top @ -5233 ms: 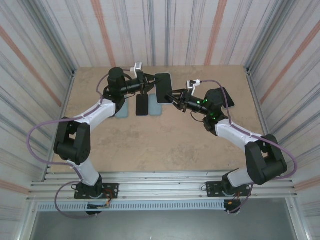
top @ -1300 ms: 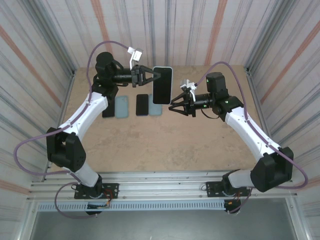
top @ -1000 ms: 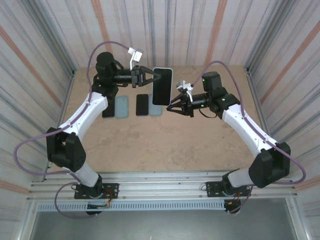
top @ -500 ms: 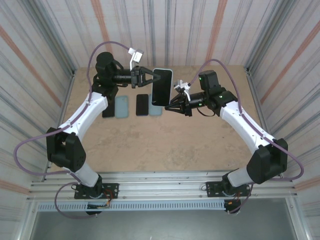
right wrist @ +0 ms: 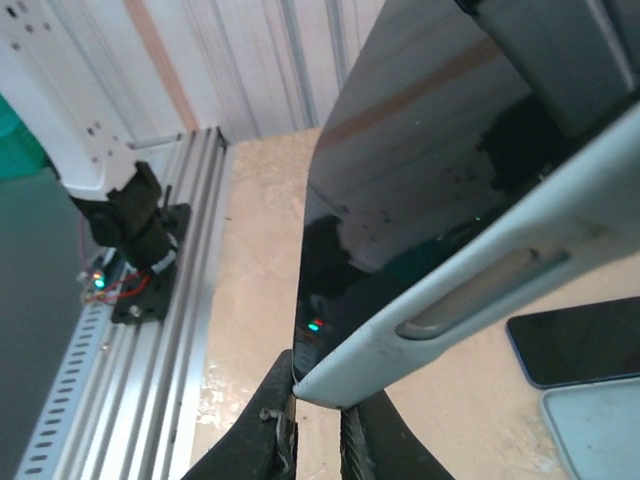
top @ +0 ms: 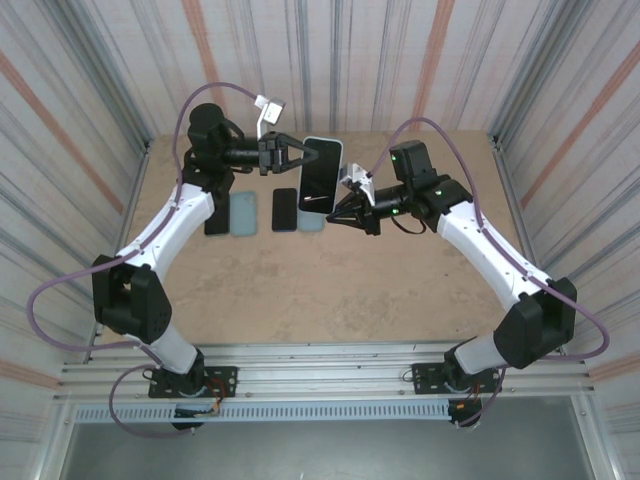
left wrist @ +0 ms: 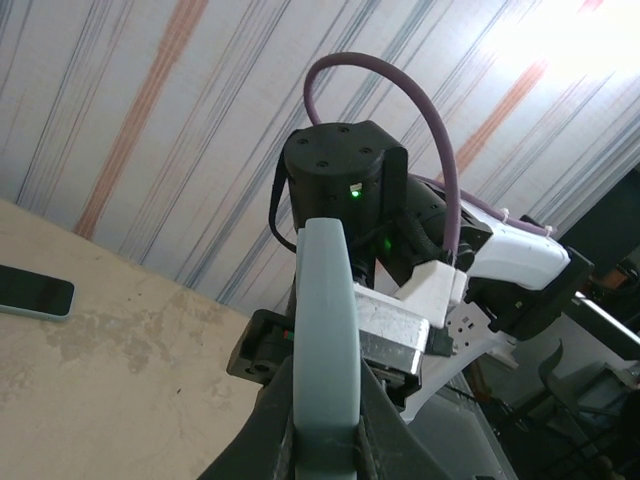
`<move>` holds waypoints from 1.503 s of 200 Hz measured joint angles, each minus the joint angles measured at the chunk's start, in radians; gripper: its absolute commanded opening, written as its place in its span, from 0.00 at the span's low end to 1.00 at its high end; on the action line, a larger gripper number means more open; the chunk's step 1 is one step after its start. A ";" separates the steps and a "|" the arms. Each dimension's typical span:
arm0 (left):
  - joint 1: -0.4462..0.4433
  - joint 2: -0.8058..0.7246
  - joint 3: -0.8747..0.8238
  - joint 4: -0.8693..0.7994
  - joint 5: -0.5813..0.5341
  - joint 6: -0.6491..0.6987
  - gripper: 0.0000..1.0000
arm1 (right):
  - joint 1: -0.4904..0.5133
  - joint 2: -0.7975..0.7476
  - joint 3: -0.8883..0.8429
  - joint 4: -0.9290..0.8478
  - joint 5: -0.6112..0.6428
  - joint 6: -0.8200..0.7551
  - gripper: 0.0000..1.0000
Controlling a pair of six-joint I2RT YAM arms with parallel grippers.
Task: Take the phone out of the phone case
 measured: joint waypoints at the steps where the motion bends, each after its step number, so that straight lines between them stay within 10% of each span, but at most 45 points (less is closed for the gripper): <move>1: 0.000 0.000 0.000 0.000 0.000 0.000 0.00 | 0.001 0.000 0.000 0.001 0.003 -0.001 0.09; 194: -0.039 0.000 -0.002 0.003 -0.046 -0.095 0.00 | -0.051 -0.086 -0.169 0.375 -0.030 0.253 0.35; 300: -0.041 -0.006 -0.192 0.184 -0.428 -0.553 0.00 | -0.095 -0.081 -0.428 0.980 0.091 1.177 0.51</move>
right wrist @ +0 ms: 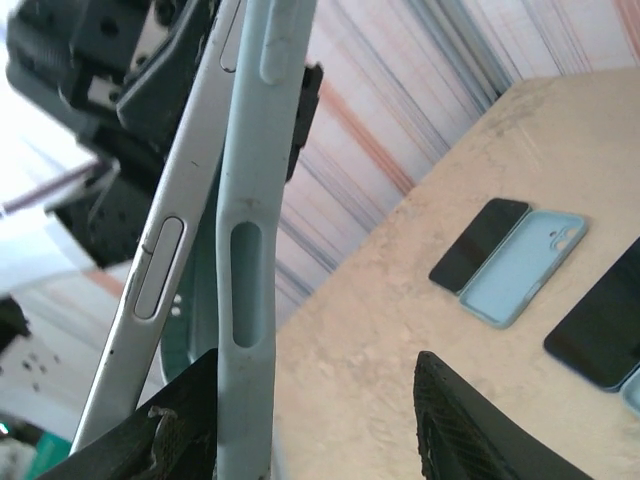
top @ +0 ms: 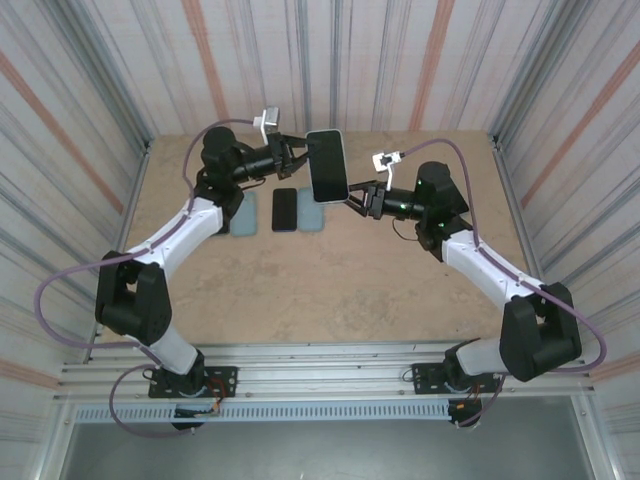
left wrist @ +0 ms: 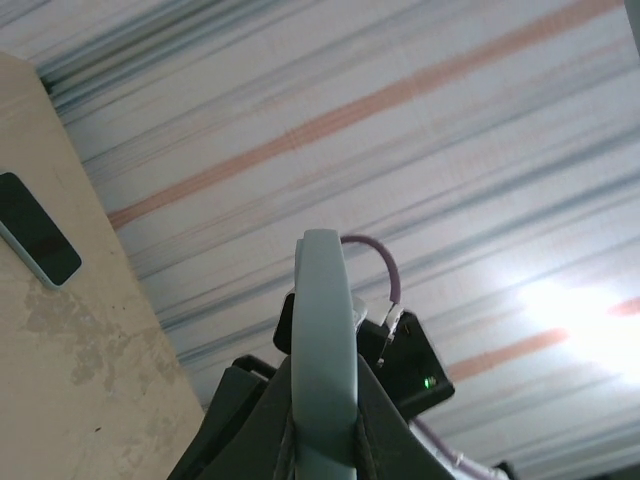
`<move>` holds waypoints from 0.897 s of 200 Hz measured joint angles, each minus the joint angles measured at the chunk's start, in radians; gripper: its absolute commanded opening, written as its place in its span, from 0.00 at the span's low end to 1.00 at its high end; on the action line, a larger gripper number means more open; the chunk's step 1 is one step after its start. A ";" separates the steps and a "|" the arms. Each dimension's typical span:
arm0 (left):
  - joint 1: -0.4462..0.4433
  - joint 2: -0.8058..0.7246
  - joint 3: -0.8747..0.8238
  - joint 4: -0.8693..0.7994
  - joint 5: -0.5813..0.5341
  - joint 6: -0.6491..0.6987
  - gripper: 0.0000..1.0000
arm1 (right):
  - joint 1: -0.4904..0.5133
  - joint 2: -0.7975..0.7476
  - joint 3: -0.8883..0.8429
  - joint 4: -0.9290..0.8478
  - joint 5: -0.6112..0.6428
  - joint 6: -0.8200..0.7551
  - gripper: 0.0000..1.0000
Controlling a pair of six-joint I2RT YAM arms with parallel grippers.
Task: Take the phone out of the phone case
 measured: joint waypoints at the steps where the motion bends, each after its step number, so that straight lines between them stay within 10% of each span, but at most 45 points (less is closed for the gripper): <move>1: -0.001 0.000 -0.002 0.001 -0.004 -0.004 0.00 | 0.001 0.000 -0.003 0.006 0.004 0.012 0.51; 75: -0.022 0.030 -0.070 0.081 -0.135 -0.163 0.00 | 0.069 -0.024 -0.119 0.176 0.260 0.499 0.37; 179: -0.037 0.086 -0.093 0.175 -0.148 -0.268 0.08 | 0.096 -0.074 -0.162 0.194 0.402 0.602 0.17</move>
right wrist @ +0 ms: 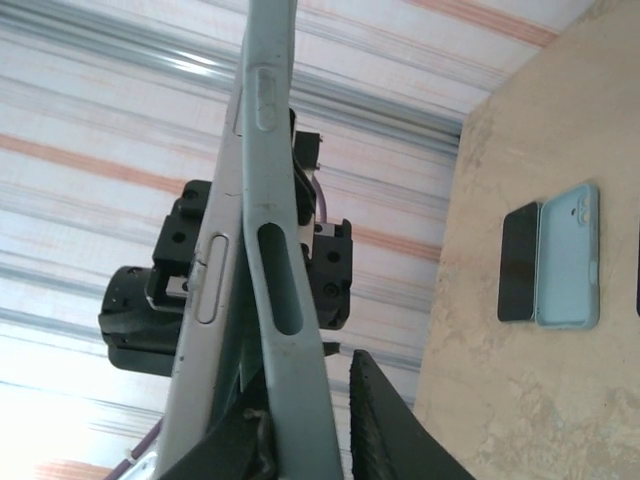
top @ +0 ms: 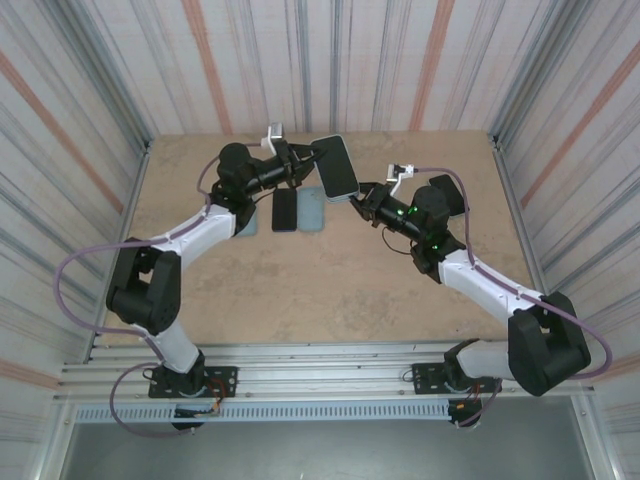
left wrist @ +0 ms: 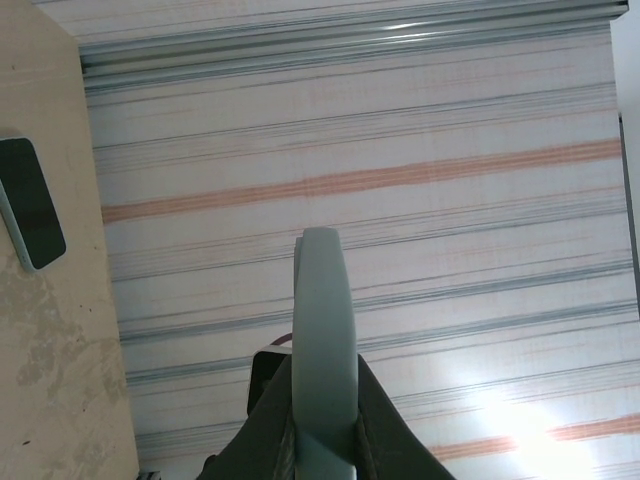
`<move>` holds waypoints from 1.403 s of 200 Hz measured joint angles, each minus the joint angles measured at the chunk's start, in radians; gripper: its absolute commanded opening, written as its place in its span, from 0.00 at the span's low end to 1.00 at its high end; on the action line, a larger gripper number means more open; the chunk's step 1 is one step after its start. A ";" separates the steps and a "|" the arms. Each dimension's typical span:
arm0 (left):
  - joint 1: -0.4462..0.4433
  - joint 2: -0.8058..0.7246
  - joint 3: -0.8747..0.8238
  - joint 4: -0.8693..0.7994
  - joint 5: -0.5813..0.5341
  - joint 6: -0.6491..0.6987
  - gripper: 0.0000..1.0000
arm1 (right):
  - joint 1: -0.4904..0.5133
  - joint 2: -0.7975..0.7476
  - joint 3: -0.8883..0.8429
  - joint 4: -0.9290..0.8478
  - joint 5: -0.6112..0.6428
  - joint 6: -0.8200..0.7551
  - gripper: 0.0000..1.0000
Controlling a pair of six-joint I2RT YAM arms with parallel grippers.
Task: Take the phone out of the phone case
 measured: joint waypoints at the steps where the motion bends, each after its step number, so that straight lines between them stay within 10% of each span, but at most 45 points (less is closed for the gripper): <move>1: 0.000 0.001 0.000 0.001 0.000 0.000 0.08 | 0.000 0.000 0.000 0.000 0.000 0.000 0.17; 127: 0.000 0.010 -0.002 -0.068 -0.012 0.032 0.74 | -0.002 0.019 -0.037 0.078 0.053 0.022 0.06; 280: -0.222 -0.279 -0.213 -0.199 -0.248 0.056 0.60 | 0.008 0.111 -0.038 0.234 0.283 -0.017 0.03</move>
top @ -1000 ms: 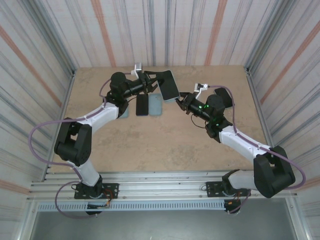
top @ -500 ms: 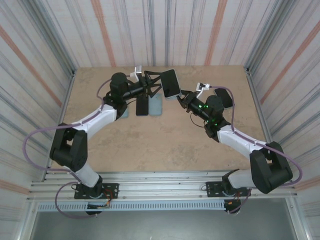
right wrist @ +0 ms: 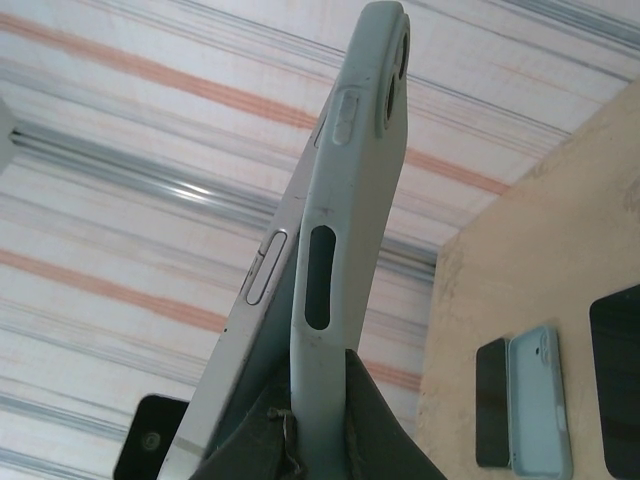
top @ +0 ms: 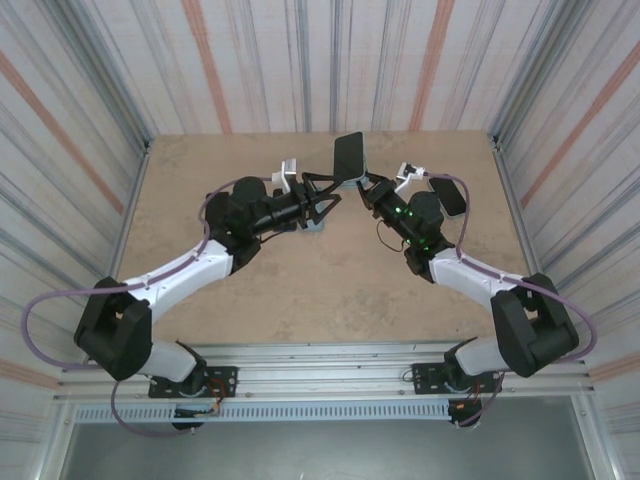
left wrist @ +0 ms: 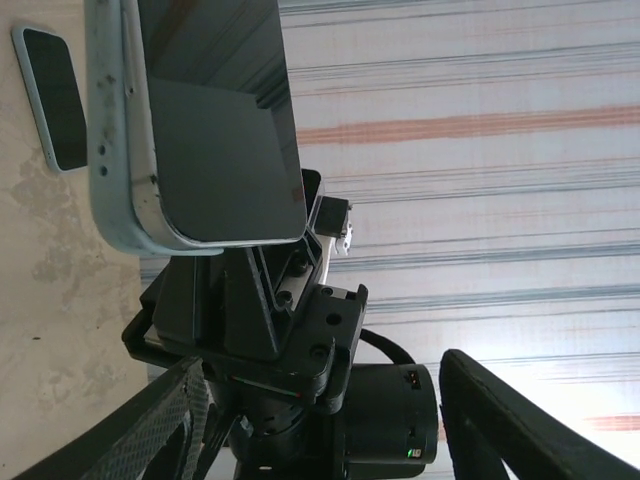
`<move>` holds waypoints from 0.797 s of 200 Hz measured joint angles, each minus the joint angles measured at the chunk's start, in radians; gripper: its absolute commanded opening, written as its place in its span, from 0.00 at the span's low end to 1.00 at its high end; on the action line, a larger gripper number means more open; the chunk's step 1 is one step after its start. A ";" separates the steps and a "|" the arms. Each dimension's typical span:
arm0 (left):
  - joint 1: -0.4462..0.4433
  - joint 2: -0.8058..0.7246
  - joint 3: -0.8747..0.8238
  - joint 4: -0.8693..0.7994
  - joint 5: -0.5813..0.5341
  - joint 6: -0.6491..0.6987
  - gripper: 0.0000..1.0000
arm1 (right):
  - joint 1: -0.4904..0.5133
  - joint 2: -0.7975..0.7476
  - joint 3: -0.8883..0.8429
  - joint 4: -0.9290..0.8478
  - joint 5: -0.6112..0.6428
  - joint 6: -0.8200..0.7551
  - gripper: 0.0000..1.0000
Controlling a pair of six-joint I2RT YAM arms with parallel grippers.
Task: Take the phone out of the phone case
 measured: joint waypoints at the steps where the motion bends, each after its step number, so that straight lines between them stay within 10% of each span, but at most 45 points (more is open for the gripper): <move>1: -0.001 0.000 0.000 0.000 -0.002 -0.002 0.60 | 0.000 0.000 0.000 0.000 0.000 -0.001 0.03; 159: -0.013 0.084 0.000 0.157 -0.096 -0.118 0.54 | 0.049 0.019 0.000 0.068 0.039 -0.065 0.03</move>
